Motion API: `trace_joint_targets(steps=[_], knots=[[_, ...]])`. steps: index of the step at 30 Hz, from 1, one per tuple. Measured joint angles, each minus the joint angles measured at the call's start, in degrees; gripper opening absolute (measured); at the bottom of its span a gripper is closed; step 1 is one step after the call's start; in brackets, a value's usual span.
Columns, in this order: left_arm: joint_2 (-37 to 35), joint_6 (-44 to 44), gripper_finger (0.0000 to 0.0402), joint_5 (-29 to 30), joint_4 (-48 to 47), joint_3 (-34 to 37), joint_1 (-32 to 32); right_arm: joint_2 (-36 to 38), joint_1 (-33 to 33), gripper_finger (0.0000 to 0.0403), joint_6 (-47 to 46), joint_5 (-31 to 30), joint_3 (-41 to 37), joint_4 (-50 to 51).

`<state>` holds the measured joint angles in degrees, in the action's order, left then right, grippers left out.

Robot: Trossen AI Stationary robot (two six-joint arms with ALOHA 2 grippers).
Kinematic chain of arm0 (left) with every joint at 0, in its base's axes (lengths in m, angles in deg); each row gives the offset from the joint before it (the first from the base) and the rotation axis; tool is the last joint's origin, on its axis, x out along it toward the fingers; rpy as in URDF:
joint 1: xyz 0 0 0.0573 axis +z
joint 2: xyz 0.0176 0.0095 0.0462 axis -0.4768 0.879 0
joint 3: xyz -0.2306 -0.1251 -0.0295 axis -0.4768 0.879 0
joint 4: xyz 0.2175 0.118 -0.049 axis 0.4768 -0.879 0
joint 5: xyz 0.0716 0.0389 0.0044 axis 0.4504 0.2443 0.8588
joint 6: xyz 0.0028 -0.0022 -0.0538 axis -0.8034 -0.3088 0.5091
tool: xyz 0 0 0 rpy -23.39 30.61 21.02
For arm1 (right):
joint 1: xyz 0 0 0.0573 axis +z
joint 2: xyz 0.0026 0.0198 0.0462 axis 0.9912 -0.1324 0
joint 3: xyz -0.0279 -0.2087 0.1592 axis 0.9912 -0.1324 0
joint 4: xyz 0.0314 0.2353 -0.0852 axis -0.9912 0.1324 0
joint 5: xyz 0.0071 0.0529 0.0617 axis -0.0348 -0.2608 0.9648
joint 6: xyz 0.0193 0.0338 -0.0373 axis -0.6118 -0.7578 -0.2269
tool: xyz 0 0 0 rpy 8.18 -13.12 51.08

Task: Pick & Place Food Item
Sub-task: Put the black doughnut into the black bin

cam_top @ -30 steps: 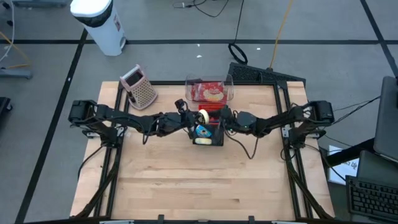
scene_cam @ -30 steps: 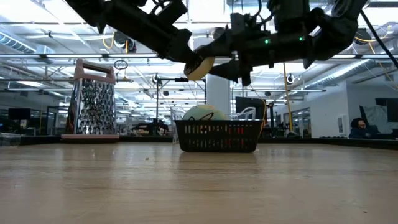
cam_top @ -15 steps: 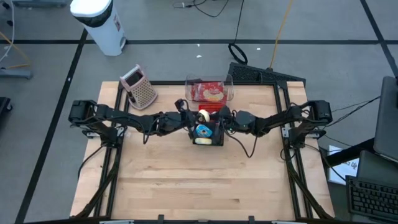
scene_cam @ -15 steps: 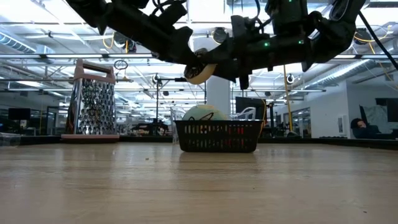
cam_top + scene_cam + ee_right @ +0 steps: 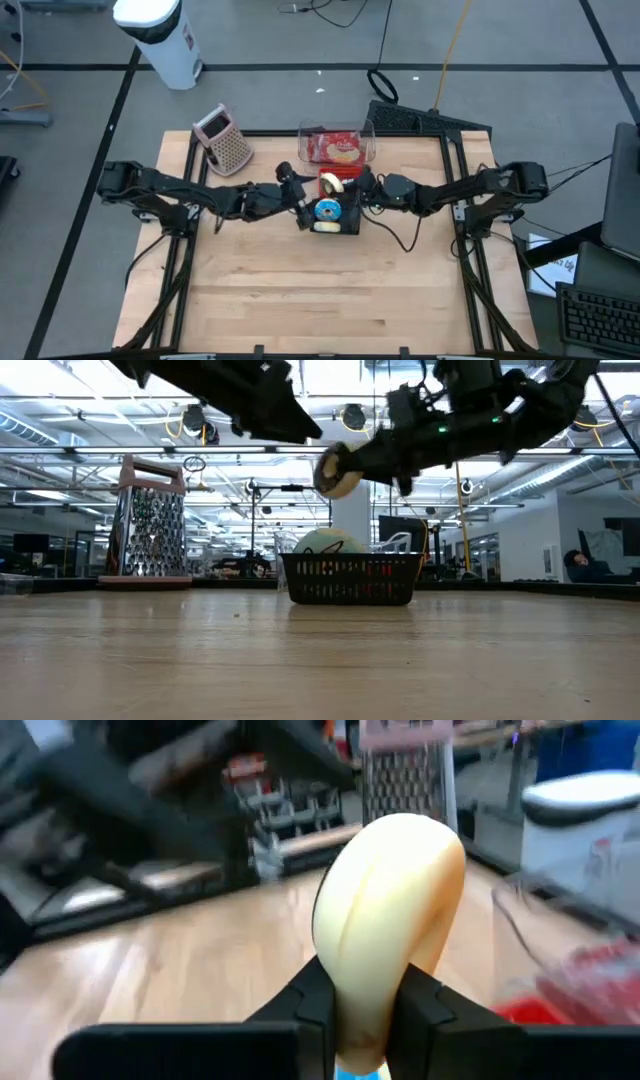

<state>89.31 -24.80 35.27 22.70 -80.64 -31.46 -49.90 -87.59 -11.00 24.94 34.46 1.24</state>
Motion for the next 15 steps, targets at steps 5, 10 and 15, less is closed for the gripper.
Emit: trace_joint_targets(steps=[5,10,15], knots=[[-4.7,2.3,0.0286,0.8,-5.9,0.0,0.2,7.3,0.5,0.0035,-4.0,1.0,-2.4,10.7],[-5.7,4.9,0.0283,0.9,-9.3,0.0,0.6,11.6,2.3,0.0035,-11.4,0.3,-5.9,17.6],[-5.0,6.0,0.0275,1.0,-10.2,0.0,1.0,11.7,5.4,0.0035,-17.4,-2.6,-9.7,18.0]])
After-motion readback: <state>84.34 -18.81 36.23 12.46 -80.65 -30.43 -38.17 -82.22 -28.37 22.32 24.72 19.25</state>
